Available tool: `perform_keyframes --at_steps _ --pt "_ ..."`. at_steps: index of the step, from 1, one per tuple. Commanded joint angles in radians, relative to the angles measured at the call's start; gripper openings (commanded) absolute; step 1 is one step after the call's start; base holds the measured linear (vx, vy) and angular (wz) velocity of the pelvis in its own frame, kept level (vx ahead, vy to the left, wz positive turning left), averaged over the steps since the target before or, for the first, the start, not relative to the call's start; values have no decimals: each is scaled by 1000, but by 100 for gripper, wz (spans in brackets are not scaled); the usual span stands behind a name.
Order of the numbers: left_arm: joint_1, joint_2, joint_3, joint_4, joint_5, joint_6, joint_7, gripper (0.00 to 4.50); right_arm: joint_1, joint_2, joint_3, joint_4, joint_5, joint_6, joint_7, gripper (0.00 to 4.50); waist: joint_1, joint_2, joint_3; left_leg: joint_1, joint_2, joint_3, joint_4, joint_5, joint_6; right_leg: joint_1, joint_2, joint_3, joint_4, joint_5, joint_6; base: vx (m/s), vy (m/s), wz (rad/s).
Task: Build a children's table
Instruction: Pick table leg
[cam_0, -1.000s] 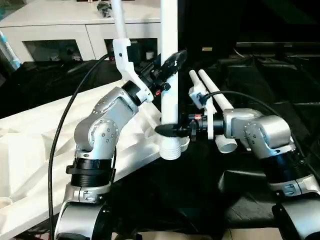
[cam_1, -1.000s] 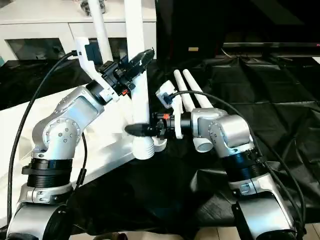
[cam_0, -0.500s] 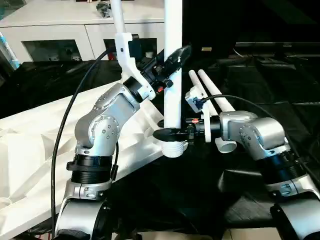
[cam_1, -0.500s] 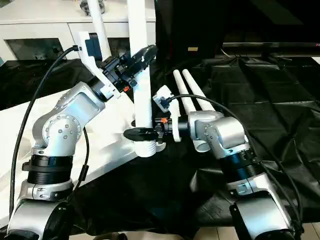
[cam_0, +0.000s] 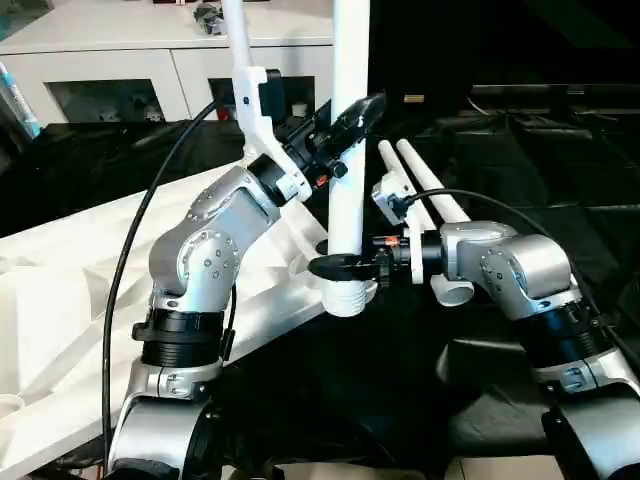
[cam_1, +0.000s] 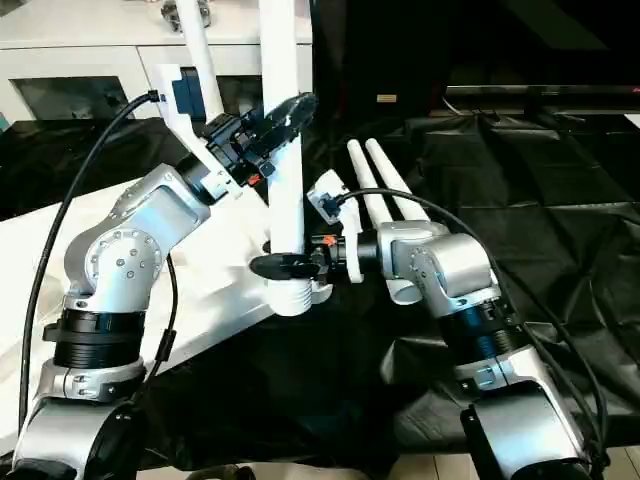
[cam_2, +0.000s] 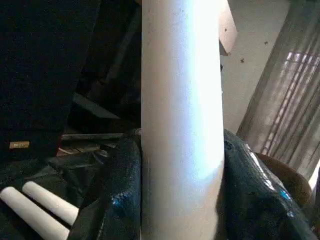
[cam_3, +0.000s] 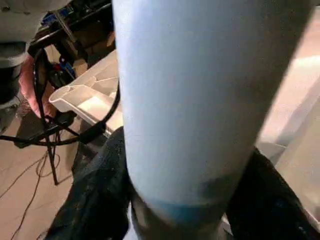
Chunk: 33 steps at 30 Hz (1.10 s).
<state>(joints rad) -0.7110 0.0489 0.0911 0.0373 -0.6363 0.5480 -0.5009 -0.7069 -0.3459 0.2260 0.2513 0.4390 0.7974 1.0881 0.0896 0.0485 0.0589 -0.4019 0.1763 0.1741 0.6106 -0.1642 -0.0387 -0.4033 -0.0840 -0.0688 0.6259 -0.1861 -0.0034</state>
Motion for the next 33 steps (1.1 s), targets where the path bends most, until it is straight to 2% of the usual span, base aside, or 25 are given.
perform_keyframes --at_steps 1,11,13,16,18,19,21,22,23,24,25,26,27,30,31,32,33 --pt "1 7 -8 -16 -12 15 -16 175 -17 -3 2 -1 2 -11 3 200 1 -7 -82 21 42 -16 -59 -168 27 60 -55 40 -72 -127 -232 0 0 0" --pt "20 -8 -6 -32 -9 13 13 175 7 8 -6 -19 -1 -17 -6 190 1 -8 -83 21 44 -16 -59 -168 29 59 -55 41 -71 -120 -236 0 0 0" --pt "17 -15 16 -26 -31 45 43 231 13 14 -13 -22 1 -22 -14 190 1 -4 -83 22 44 -16 -59 -168 27 59 -55 40 -69 -116 -237 0 0 0" --pt "15 -11 23 -26 -51 62 31 247 16 19 -21 -23 3 -28 -22 190 1 -6 -82 23 42 -16 -59 -176 24 58 -54 40 -72 -129 -240 0 0 0" --pt "21 -11 18 -24 -24 22 28 254 18 37 -45 -19 8 -42 -51 190 0 -5 -82 21 43 -18 -61 -180 23 58 -55 40 -73 -132 -233 0 0 0" --pt "29 -26 28 -28 -40 -3 11 270 19 61 -76 -5 11 -61 -91 190 1 -5 -82 22 43 -17 -62 -180 22 58 -55 40 -73 -133 -232 0 0 0" --pt "44 -57 41 -44 -77 -30 -10 286 18 110 -131 38 14 -107 -171 190 2 -16 -82 20 44 -16 -63 -173 20 58 -58 40 -74 -139 -233 0 0 0" --pt "44 -57 41 -44 -77 -30 -10 287 18 110 -131 38 14 -107 -171 190 4 -12 -83 21 45 -16 -62 -168 18 57 -62 41 -72 -139 -237 0 0 0" --pt "59 -79 39 -61 -95 -35 -15 287 22 160 -178 82 15 -173 -243 190 4 -13 -83 21 44 -15 -63 -169 17 57 -59 40 -72 -140 -237 0 0 0" --pt "61 -83 40 -62 -89 -48 -10 287 26 171 -185 86 14 -188 -258 190 2 -11 -82 20 44 -14 -63 -174 13 54 -61 42 -73 -148 -239 0 0 0" --pt "60 -94 50 -57 -81 -76 5 287 32 191 -199 91 15 -214 -285 190 3 -11 -82 19 44 -15 -64 -173 14 56 -61 41 -73 -149 -237 0 0 0" --pt "50 -110 81 -44 -82 -111 35 287 36 214 -215 94 18 -239 -318 190 1 -8 -80 21 45 -14 -65 -183 15 51 -60 43 -77 -155 -229 0 0 0" --pt "43 -118 100 -37 -86 -127 51 287 38 224 -223 94 20 -248 -335 189 2 -8 -82 22 44 -16 -66 -188 12 56 -59 40 -76 -152 -226 0 0 0" --pt "28 -90 116 -29 -32 -195 69 287 31 249 -258 123 0 -292 -419 189 0 -1 -81 23 45 -20 -70 -203 4 55 -58 40 -78 -165 -204 0 0 0" --pt "27 -76 113 -30 -9 -213 68 287 29 253 -269 133 -9 -302 -443 189 -2 -2 -81 25 44 -19 -71 -209 -2 53 -57 40 -78 -173 -193 0 0 0" --pt "40 -2 88 -32 64 -208 66 287 24 238 -280 177 -60 -339 -519 189 -1 11 -82 27 44 -20 -71 -210 -8 53 -58 40 -75 -171 -191 0 0 0" --pt "48 25 73 -32 95 -206 64 287 22 233 -282 191 -77 -353 -542 189 -6 11 -80 28 43 -21 -73 -219 -19 48 -52 39 -77 -173 -178 0 0 0"
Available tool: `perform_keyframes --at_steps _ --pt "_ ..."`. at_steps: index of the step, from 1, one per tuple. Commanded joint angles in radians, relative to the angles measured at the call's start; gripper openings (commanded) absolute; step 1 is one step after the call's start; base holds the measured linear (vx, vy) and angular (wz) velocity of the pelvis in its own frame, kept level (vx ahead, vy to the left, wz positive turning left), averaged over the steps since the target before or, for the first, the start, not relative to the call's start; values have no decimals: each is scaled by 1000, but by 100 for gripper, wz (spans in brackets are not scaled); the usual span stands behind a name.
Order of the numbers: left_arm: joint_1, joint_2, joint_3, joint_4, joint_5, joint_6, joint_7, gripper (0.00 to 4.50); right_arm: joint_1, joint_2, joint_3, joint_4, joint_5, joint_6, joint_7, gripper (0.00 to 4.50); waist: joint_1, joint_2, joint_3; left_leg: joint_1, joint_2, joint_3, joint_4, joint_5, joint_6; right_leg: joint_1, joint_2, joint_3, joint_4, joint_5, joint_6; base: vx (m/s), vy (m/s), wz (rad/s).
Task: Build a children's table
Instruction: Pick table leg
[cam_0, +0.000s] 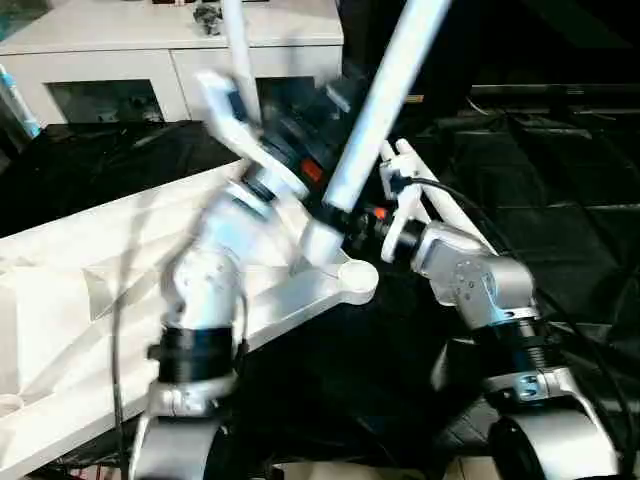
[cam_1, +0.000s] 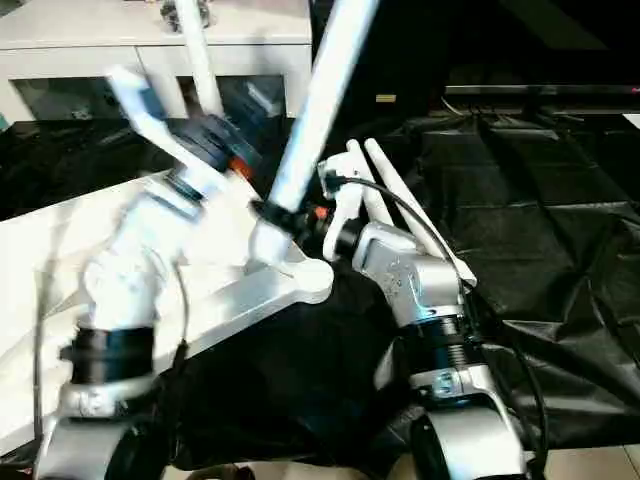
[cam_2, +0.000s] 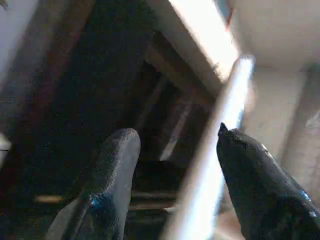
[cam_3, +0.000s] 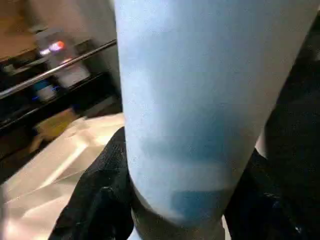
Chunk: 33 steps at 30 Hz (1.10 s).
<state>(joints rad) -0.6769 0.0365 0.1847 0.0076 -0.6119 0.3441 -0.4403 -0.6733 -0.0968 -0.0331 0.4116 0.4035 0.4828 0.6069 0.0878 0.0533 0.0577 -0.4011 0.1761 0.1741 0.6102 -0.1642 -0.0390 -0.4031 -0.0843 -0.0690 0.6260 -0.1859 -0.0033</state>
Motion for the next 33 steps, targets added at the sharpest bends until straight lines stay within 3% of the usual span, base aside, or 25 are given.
perform_keyframes --at_steps 1,3,5,6,7,10,11,14,15,16,17,21,25,33 --pt "15 43 -24 -2 77 -2 3 287 -11 -17 -23 33 -46 -41 -65 189 -6 8 -80 28 42 -20 -73 -223 -23 50 -51 39 -75 -172 -177 0 0 0" --pt "96 208 -172 25 233 31 -95 287 -2 -50 -27 59 -114 -67 -149 189 -6 19 -82 29 40 -23 -73 -221 -37 48 -52 39 -73 -176 -159 0 0 0" --pt "134 270 -237 54 288 57 -124 287 14 -67 -22 38 -129 -56 -159 189 -9 16 -82 29 37 -17 -71 -213 -39 48 -49 41 -71 -159 -162 0 0 0" --pt "151 296 -265 70 313 63 -135 287 22 -72 -19 24 -131 -47 -163 189 -8 27 -84 31 37 -17 -69 -211 -38 46 -49 42 -67 -148 -168 0 0 0" --pt "180 329 -307 88 357 33 -165 287 42 -86 -4 -13 -140 -32 -153 189 -10 26 -85 28 36 -18 -69 -211 -35 50 -49 41 -68 -133 -172 0 0 0" --pt "248 371 -376 80 374 29 -244 287 94 -120 34 -110 -148 12 -114 189 -6 24 -87 26 39 -20 -70 -184 -19 54 -51 41 -64 -80 -181 0 0 0" --pt "271 379 -396 61 355 63 -265 287 109 -132 50 -137 -153 19 -102 189 -10 14 -85 26 40 -15 -70 -189 -12 51 -50 41 -65 -67 -201 0 0 0" --pt "302 408 -449 48 370 100 -285 287 127 -150 75 -171 -163 25 -89 189 -9 22 -79 31 41 -15 -74 -252 -19 45 -51 43 -71 -163 -208 0 0 0" --pt "303 410 -453 49 374 100 -285 287 127 -151 76 -172 -163 25 -88 189 -12 5 -76 30 41 -13 -76 -264 -20 45 -51 44 -76 -187 -203 0 0 0" --pt "305 425 -473 54 402 121 -282 287 128 -154 78 -177 -162 29 -84 189 -10 11 -76 31 40 -15 -75 -271 -23 45 -53 45 -74 -210 -200 0 0 0" --pt "313 438 -482 37 398 193 -280 287 126 -156 79 -180 -159 38 -78 189 -13 12 -71 33 41 -15 -79 -301 -29 41 -54 46 -81 -288 -175 0 0 0" --pt "331 449 -473 -6 381 270 -294 287 134 -159 88 -197 -156 61 -67 189 -17 9 -69 34 41 -19 -80 -310 -37 38 -55 46 -86 -339 -164 0 0 0" --pt "348 467 -487 3 415 274 -275 287 137 -155 104 -191 -159 62 -59 189 -20 6 -69 31 39 -19 -81 -313 -34 37 -54 46 -87 -340 -159 0 0 0" --pt "356 457 -464 -37 382 333 -287 209 100 -147 134 -166 -161 71 -11 189 -24 8 -73 27 38 -19 -77 -273 -19 41 -54 46 -81 -264 -184 0 0 0"
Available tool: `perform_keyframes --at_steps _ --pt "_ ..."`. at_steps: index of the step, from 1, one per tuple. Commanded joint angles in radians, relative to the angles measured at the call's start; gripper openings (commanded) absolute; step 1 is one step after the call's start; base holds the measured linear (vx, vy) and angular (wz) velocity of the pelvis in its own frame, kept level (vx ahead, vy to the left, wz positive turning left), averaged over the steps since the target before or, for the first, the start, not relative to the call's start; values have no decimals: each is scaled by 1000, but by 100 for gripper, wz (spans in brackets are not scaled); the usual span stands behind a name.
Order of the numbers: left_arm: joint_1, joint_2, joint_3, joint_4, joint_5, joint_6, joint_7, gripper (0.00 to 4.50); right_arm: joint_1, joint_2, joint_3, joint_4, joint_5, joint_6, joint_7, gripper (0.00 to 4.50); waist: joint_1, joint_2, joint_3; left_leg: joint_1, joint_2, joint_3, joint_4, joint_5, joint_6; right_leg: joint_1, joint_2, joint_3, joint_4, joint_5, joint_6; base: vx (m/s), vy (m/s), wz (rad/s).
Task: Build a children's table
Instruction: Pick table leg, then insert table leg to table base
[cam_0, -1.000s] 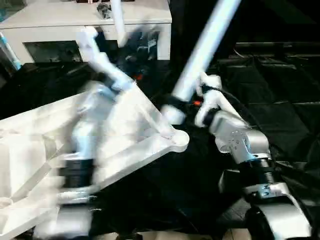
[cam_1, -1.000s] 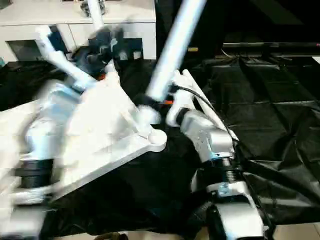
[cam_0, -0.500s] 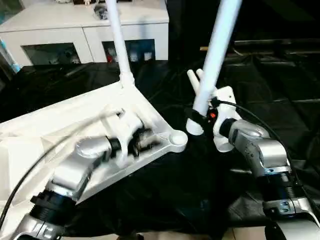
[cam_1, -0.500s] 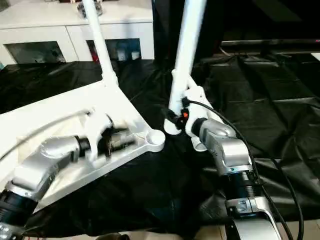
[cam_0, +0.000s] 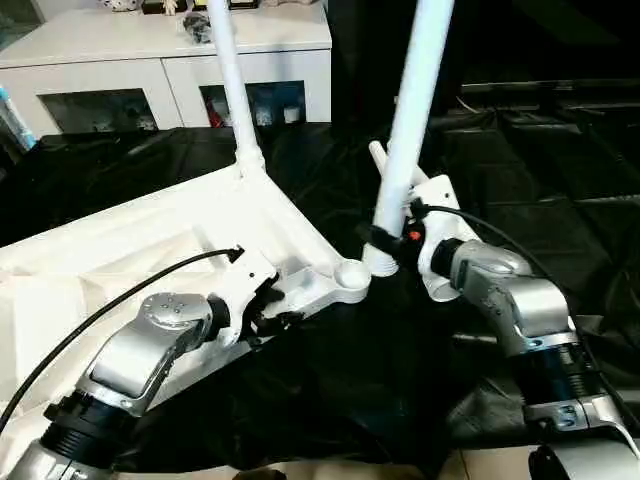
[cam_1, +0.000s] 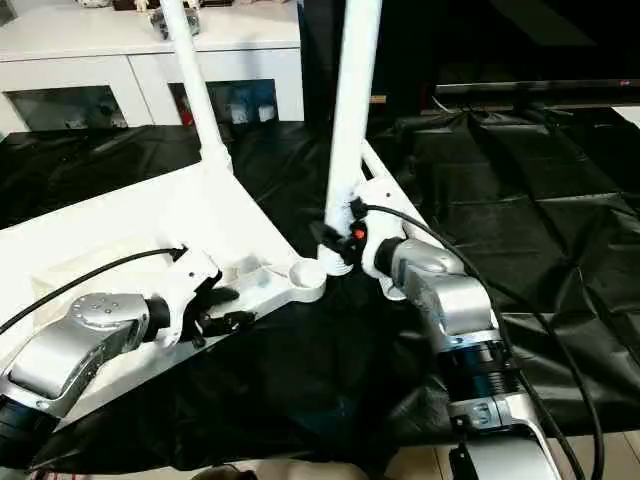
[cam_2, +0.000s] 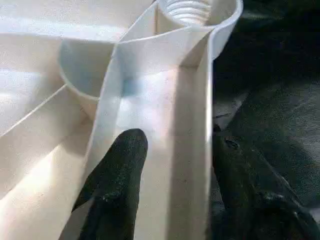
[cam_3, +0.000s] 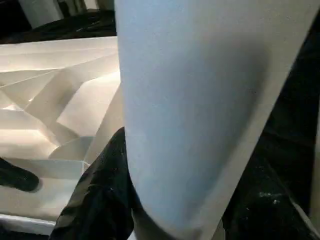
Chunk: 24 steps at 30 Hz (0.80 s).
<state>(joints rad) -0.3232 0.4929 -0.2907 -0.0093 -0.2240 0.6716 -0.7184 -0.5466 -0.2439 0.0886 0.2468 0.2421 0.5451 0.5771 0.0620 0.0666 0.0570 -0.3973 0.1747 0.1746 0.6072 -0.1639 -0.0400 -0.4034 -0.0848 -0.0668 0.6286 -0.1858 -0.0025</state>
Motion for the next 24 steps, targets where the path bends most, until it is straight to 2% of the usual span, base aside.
perform_keyframes --at_steps 1,7,11,13,14,16,19,20,23,24 --pt "4 -3 12 -18 -8 0 -13 205 -34 -2 22 6 1 7 38 189 2 -6 -73 21 39 -19 -74 -266 -14 42 -54 43 -83 -258 -187 0 0 0" --pt "16 -10 10 13 -13 -29 -32 155 -89 -6 40 35 55 34 165 189 2 -7 -73 21 41 -19 -72 -257 1 43 -53 43 -80 -243 -195 0 0 0" --pt "16 -7 12 29 -13 -41 -46 125 -121 -33 79 79 34 38 236 189 1 -9 -71 23 41 -18 -73 -274 -7 41 -54 43 -82 -265 -198 0 0 0" --pt "14 -6 11 41 -6 -49 -48 115 -131 -36 84 103 29 37 250 189 3 -10 -72 25 41 -17 -72 -275 -8 40 -55 44 -83 -269 -199 0 0 0" --pt "12 -3 8 50 1 -57 -50 107 -140 -39 88 118 27 39 265 189 2 -14 -72 23 41 -17 -73 -273 -9 41 -54 44 -83 -266 -196 0 0 0" --pt "12 -2 7 54 3 -61 -51 82 -142 -40 91 124 25 39 270 189 3 -12 -72 23 42 -18 -73 -273 -11 42 -55 44 -82 -264 -198 0 0 0" --pt "13 -6 15 61 0 -73 -55 60 -149 -40 95 157 10 18 275 189 1 -12 -73 23 42 -19 -73 -273 -11 42 -55 43 -81 -260 -201 0 0 0" --pt "11 -11 23 68 -8 -86 -65 36 -156 -33 90 192 5 -3 271 189 2 -16 -73 23 42 -18 -72 -271 -10 43 -55 44 -82 -258 -203 0 0 0" --pt "13 -9 25 76 -19 -114 -94 15 -163 -19 85 246 -2 -40 265 189 2 -15 -73 23 43 -18 -71 -276 -9 40 -58 44 -83 -274 -208 0 0 0" --pt "13 -5 23 77 -18 -115 -97 6 -167 -14 83 266 -8 -52 261 189 2 -9 -72 23 43 -19 -73 -281 -11 41 -57 43 -81 -271 -207 0 0 0"
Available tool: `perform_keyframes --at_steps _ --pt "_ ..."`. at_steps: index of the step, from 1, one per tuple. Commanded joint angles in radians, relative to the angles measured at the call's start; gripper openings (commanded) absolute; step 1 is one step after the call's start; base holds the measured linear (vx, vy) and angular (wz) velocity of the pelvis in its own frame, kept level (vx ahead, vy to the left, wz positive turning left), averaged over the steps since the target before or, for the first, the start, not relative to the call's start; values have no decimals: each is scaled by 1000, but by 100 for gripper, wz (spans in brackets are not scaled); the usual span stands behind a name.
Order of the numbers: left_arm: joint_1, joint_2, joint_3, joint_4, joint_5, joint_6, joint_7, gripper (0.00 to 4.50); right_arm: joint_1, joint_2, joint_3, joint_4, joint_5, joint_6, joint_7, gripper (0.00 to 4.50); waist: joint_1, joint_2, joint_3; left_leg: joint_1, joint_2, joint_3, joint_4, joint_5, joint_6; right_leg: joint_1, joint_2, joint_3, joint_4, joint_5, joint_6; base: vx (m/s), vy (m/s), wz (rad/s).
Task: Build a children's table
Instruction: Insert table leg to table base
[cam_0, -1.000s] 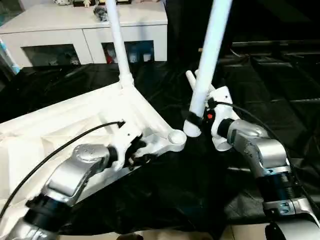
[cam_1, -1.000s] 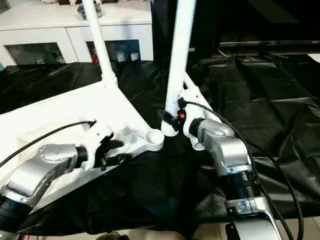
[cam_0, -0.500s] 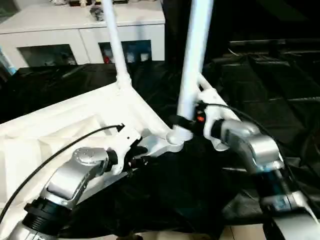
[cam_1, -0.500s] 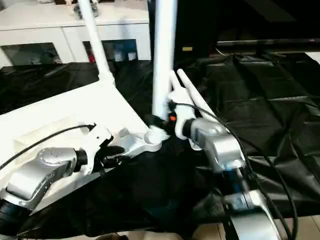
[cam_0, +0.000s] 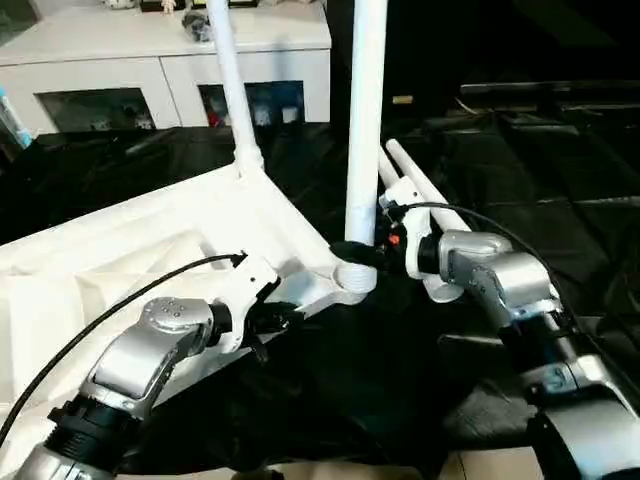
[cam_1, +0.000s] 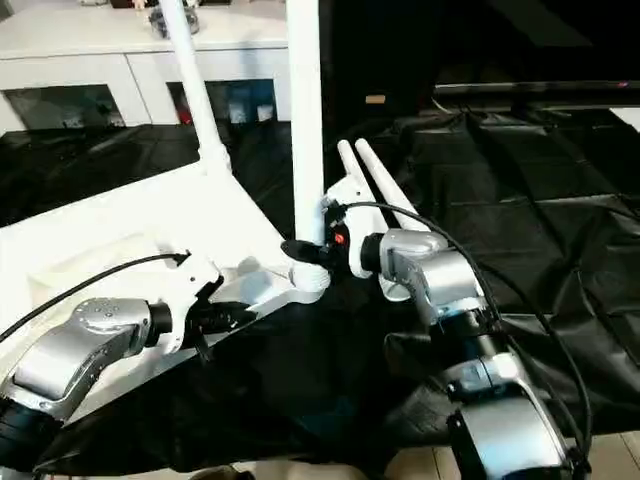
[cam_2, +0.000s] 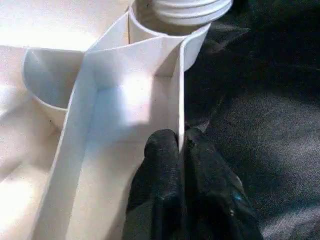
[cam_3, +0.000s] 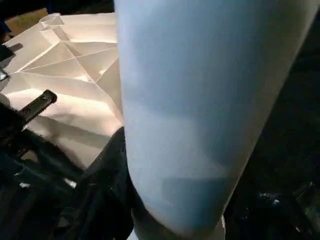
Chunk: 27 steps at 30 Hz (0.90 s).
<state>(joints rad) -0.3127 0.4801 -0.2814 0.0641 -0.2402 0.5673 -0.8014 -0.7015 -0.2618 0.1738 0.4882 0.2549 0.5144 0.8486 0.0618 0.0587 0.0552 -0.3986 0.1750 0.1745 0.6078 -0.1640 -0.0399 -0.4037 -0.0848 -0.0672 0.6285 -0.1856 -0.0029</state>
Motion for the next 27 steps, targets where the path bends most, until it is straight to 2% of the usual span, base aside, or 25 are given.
perform_keyframes --at_steps 1,2,5,8,10,13,17,19,21,24,25,27 --pt "3 11 11 5 0 -12 -17 6 -15 8 -5 39 -22 -27 -14 189 2 -3 -71 25 43 -18 -74 -284 -13 40 -56 43 -82 -268 -207 0 0 0" --pt "4 22 0 9 10 -14 -24 6 -21 24 -18 64 -15 -34 -18 189 0 -6 -72 24 43 -18 -74 -285 -12 42 -56 43 -80 -260 -210 0 0 0" --pt "5 29 -8 11 18 -16 -31 0 -27 39 -27 83 -6 -35 -16 189 1 -4 -73 25 44 -19 -75 -279 -11 42 -56 43 -77 -241 -217 0 0 0" --pt "0 40 -22 11 26 -5 -48 0 -31 44 -13 104 -5 -37 12 189 2 -5 -73 25 44 -19 -75 -277 -9 43 -56 43 -75 -232 -223 0 0 0" --pt "-6 35 -21 8 22 2 -52 0 -34 44 -6 130 -16 -57 13 189 1 -2 -72 26 45 -18 -75 -287 -11 41 -57 43 -77 -242 -224 0 0 0" --pt "-9 33 -22 7 24 1 -50 0 -38 46 -14 157 -25 -74 8 189 1 -3 -70 27 44 -18 -75 -298 -14 41 -57 44 -78 -255 -225 0 0 0" --pt "-13 22 -14 16 29 -6 -40 0 -26 48 -47 171 -12 -73 8 189 0 -4 -70 27 45 -19 -76 -299 -14 42 -57 44 -78 -262 -220 0 0 0" --pt "-18 14 -7 17 26 -2 -39 0 0 50 -82 185 15 -73 9 189 1 -3 -70 29 44 -18 -76 -302 -13 40 -57 44 -81 -263 -219 0 0 0" --pt "-20 13 -7 15 27 1 -39 0 7 50 -91 190 21 -77 8 189 2 0 -71 29 45 -18 -76 -306 -14 40 -57 45 -81 -260 -220 0 0 0" --pt "-42 -4 6 29 26 7 -23 0 36 49 -123 207 39 -113 1 189 2 1 -72 28 44 -19 -76 -309 -14 42 -56 42 -79 -249 -227 0 0 0" --pt "-47 -7 7 34 28 5 -20 0 45 49 -128 208 40 -122 -2 189 3 4 -70 32 45 -17 -76 -326 -17 38 -57 43 -84 -266 -224 0 0 0" --pt "-58 -13 9 47 35 4 -8 0 70 49 -141 206 43 -142 -8 189 5 4 -71 34 45 -18 -75 -332 -17 38 -58 44 -85 -274 -223 0 0 0"
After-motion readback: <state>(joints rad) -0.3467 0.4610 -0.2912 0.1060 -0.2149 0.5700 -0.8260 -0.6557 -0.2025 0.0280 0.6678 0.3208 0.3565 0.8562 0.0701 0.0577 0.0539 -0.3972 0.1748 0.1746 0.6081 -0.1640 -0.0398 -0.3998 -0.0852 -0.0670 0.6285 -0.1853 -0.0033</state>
